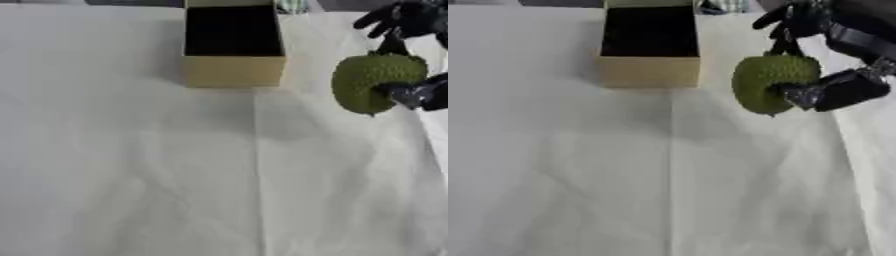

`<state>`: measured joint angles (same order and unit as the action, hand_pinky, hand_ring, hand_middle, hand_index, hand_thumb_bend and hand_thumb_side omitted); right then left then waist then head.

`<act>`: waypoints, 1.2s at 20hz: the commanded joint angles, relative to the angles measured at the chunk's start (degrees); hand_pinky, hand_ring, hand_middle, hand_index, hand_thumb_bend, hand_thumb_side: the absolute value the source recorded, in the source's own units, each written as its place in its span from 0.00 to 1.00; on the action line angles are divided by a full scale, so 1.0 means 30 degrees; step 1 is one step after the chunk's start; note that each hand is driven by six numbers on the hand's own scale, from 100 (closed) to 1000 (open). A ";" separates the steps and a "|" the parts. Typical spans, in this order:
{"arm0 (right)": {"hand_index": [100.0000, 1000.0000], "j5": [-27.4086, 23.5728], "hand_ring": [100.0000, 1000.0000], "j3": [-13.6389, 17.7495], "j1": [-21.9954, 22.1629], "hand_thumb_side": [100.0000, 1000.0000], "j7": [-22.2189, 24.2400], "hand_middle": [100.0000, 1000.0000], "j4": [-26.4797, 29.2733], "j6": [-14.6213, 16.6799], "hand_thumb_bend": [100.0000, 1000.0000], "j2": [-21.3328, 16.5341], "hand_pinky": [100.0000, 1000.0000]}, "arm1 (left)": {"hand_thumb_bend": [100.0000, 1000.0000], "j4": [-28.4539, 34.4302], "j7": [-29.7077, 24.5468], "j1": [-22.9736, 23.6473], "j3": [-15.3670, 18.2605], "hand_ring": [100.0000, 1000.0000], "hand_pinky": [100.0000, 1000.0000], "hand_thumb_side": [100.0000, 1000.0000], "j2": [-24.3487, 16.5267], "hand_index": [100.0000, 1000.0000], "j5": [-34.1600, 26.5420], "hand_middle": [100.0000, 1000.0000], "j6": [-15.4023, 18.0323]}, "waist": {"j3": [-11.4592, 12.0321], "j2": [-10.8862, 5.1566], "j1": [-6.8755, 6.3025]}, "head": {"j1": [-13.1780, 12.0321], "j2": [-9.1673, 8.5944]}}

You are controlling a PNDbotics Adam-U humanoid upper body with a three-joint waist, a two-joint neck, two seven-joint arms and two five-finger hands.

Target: Pick up objects on the table and place them in the box.

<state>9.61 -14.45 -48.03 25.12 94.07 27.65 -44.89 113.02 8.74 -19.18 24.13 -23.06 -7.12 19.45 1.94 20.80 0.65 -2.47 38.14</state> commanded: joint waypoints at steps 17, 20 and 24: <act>0.48 0.2264 0.82 0.1498 -0.6434 0.00 0.0600 0.18 -0.9475 0.1637 0.00 0.4340 0.71 | 0.03 0.0100 -0.0364 -0.0347 0.0104 0.49 0.44 0.38 -0.0435 0.66 -0.0239 0.56 0.0122 | 0.0899 -0.0014 0.0297 | 0.0956 -0.0824; 0.50 0.2450 0.81 0.1551 -0.6513 0.00 0.0459 0.19 -0.9673 0.1738 0.00 0.4432 0.69 | 0.02 0.0096 -0.0382 -0.0376 0.0094 0.49 0.44 0.38 -0.0440 0.66 -0.0250 0.56 0.0134 | 0.0958 0.0035 0.0313 | 0.1060 -0.0947; 0.50 0.3425 0.80 0.2802 -0.7715 0.00 0.0081 0.20 -1.1237 0.0821 0.00 0.5678 0.69 | 0.01 0.0057 -0.0598 -0.0739 -0.0101 0.49 0.44 0.39 -0.0448 0.66 -0.0377 0.56 0.0203 | 0.1961 0.0329 0.0592 | 0.1627 -0.1506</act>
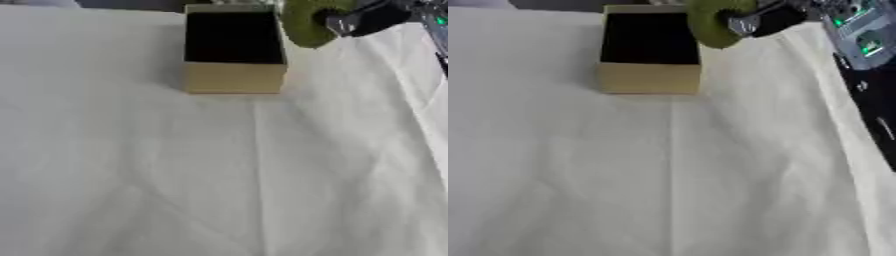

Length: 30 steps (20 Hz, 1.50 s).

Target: Pick up objects on the table and place them in the box.

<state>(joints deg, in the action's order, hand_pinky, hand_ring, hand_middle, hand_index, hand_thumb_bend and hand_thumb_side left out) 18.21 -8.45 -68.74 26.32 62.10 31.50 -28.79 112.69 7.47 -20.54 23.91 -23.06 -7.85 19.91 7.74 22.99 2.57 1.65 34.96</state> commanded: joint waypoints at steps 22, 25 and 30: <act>0.58 0.8576 0.84 0.2733 -0.2100 0.00 -0.7846 0.26 -0.5902 -0.1474 0.00 0.3381 0.74 | 0.01 0.0029 -0.0994 -0.0834 -0.0245 0.49 0.43 0.40 -0.0272 0.66 -0.0661 0.56 0.0054 | 0.1080 0.0220 0.0356 | 0.0795 -0.0960; 0.62 0.9706 0.87 0.2849 -0.2022 0.00 -0.8062 0.29 -0.6068 -0.1277 0.00 0.3788 0.76 | 0.01 0.0006 -0.1078 -0.0863 -0.0246 0.49 0.43 0.40 -0.0246 0.66 -0.0710 0.56 0.0077 | 0.1134 0.0268 0.0329 | 0.0817 -0.0992; 0.72 1.1456 0.99 0.2778 -0.1953 0.00 -0.7190 0.44 -0.6497 -0.1024 0.00 0.4039 0.80 | 0.01 -0.0014 -0.1165 -0.0894 -0.0252 0.49 0.43 0.40 -0.0223 0.66 -0.0767 0.56 0.0086 | 0.1211 0.0287 0.0351 | 0.0818 -0.1077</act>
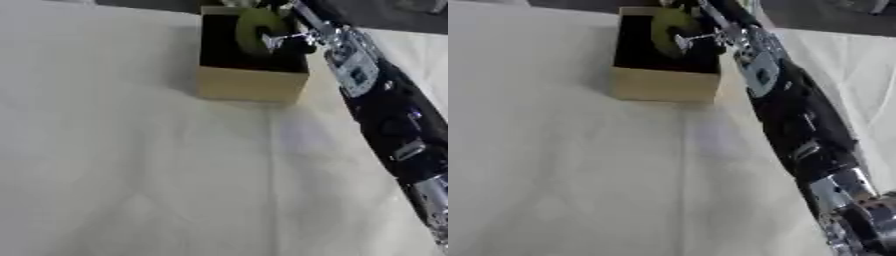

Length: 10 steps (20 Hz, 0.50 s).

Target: Pick up objects on the table and place them in the box.

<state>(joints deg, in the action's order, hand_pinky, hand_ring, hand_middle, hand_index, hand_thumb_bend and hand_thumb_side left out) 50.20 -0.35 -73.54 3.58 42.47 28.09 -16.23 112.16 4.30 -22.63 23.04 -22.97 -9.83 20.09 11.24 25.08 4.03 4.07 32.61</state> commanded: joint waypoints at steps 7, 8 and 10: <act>0.82 0.3219 1.00 -0.0052 -0.0291 0.00 0.1634 0.58 0.0175 0.0441 0.15 -0.0125 0.81 | 0.01 0.0149 -0.0177 -0.0190 0.0016 0.49 0.43 0.40 -0.0241 0.66 -0.0133 0.56 -0.0029 | 0.0035 -0.0472 -0.0150 | -0.0094 -0.0269; 0.84 0.3604 1.00 -0.0062 -0.0301 0.00 0.1607 0.63 0.0274 0.0488 0.18 -0.0131 0.81 | 0.00 0.0135 -0.0217 -0.0184 -0.0006 0.49 0.43 0.40 -0.0242 0.66 -0.0129 0.56 -0.0039 | 0.0034 -0.0488 -0.0166 | -0.0106 -0.0262; 0.86 0.4365 1.00 0.0005 -0.0321 0.03 0.1384 0.66 0.0437 0.0508 0.18 -0.0129 0.81 | 0.00 0.0103 -0.0316 -0.0174 -0.0049 0.49 0.43 0.40 -0.0237 0.66 -0.0130 0.56 -0.0036 | 0.0032 -0.0523 -0.0196 | -0.0116 -0.0260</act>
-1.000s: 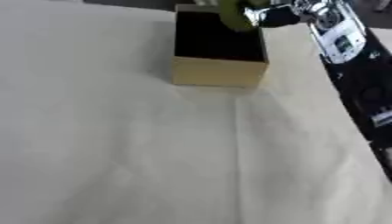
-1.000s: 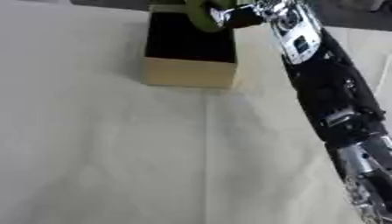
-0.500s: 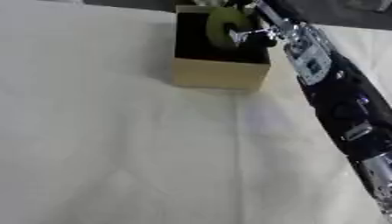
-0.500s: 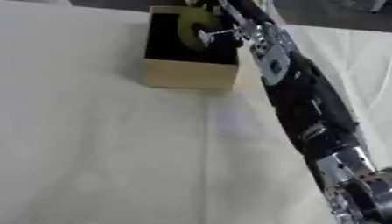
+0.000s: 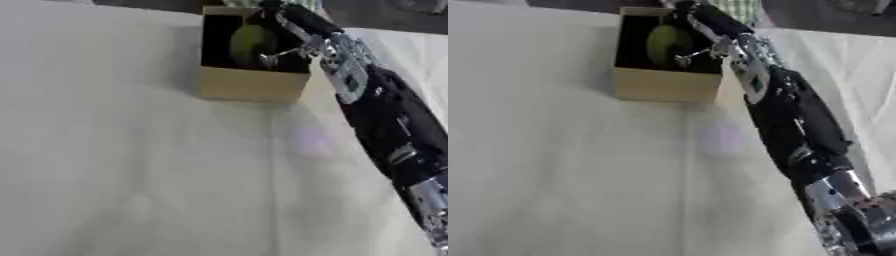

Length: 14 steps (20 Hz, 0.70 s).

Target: Pick up objects on the table and place them in the box.

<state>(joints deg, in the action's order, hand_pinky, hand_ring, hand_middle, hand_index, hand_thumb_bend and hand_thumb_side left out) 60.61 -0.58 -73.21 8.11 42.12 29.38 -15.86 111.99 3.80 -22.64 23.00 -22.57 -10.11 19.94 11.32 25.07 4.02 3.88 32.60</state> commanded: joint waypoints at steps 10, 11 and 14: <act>0.85 0.0322 1.00 0.0449 -0.0468 0.00 -0.0910 0.58 0.1263 0.0327 0.03 -0.0344 0.81 | 0.00 0.0047 -0.0254 0.0094 -0.0002 0.49 0.43 0.40 -0.0354 0.66 -0.0043 0.56 0.0033 | -0.0213 -0.0828 -0.0346 | -0.0284 0.0023; 0.85 -0.0028 1.00 0.0492 -0.0480 0.00 -0.0957 0.57 0.1476 0.0397 0.01 -0.0387 0.82 | 0.00 0.0030 -0.0257 0.0164 0.0009 0.49 0.43 0.41 -0.0356 0.66 -0.0033 0.56 0.0025 | -0.0283 -0.0889 -0.0362 | -0.0346 0.0101; 0.85 -0.1154 1.00 0.0602 -0.0565 0.00 -0.1182 0.55 0.2300 0.0537 0.00 -0.0565 0.81 | 0.00 0.0014 -0.0282 0.0275 0.0010 0.49 0.43 0.40 -0.0358 0.66 -0.0018 0.56 0.0000 | -0.0441 -0.1047 -0.0398 | -0.0493 0.0250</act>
<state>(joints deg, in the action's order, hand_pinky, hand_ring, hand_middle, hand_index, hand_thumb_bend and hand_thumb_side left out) 58.70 0.71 -73.35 5.04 46.87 30.85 -15.98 111.47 3.23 -21.62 22.71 -22.56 -10.12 19.88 9.96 23.65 3.31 2.68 33.21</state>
